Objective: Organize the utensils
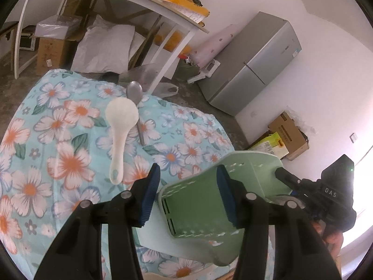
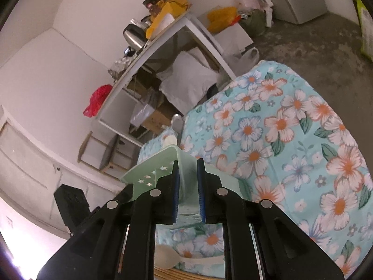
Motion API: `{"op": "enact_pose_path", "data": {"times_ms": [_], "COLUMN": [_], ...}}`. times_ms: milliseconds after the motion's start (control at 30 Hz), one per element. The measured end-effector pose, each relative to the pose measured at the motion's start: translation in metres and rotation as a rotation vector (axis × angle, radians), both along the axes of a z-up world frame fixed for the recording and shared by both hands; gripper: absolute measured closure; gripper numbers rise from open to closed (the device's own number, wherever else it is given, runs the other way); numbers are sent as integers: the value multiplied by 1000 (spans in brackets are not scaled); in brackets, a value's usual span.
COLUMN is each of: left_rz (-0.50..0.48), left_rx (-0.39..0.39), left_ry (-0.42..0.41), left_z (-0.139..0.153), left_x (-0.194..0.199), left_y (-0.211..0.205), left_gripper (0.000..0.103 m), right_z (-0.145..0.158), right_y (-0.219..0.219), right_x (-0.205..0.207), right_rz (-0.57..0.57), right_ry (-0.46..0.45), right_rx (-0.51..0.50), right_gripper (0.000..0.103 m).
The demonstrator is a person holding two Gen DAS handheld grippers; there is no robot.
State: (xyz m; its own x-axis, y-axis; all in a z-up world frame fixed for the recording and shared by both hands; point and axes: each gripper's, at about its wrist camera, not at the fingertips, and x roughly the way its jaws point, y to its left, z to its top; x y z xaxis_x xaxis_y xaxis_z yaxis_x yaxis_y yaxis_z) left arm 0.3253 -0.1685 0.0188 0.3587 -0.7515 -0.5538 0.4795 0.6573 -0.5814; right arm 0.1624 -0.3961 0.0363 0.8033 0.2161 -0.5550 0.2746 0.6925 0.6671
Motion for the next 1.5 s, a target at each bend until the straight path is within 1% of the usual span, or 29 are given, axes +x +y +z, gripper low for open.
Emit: {"op": "enact_pose_path", "data": {"times_ms": [200,267,333,367,400,500,533,600,700,733,867,1000,1133,1233,1367,1500], "left_rz": [-32,-48,-52,-49,-46,-48,-46,-33,-10,3,28,61,93,96,97,90], "left_rx": [1,13,56,50,34,1,-3,-4,3,9,31,34,68,104,170,235], "left_ry": [-39,-46,-25,-17,-4,50,53,44,39,45,52,53,51,62,81,100], "left_z": [11,10,-3,-8,-10,-10,-9,-5,-2,-3,-7,-11,-16,-24,-40,-57], "left_x": [11,16,21,22,24,30,30,33,39,43,53,62,79,97,127,165], "left_y": [-10,-15,-20,-18,-15,-10,-8,-3,7,12,24,34,35,30,15,-2], "left_gripper": [54,54,54,53,53,53,53,53,53,53,53,53,53,53,53,53], "right_z": [8,1,-14,-21,-24,-19,-18,-16,-12,-12,-18,-20,-16,-10,-9,-13], "right_y": [-4,-5,-8,-9,-12,-14,-15,-16,-20,-22,-31,-35,-38,-41,-50,-58], "right_x": [4,6,11,13,13,16,17,21,24,24,28,26,21,16,6,1], "right_rz": [-32,-45,-46,-37,-30,-15,-8,3,10,10,13,34,70,106,136,144], "right_ry": [-25,-15,18,17,12,32,38,49,46,43,48,37,-4,-42,-91,-102], "right_rx": [-4,5,32,58,88,107,116,130,107,109,129,138,129,116,131,124], "right_gripper": [90,90,90,85,84,84,81,80,73,70,65,64,63,63,62,62]}}
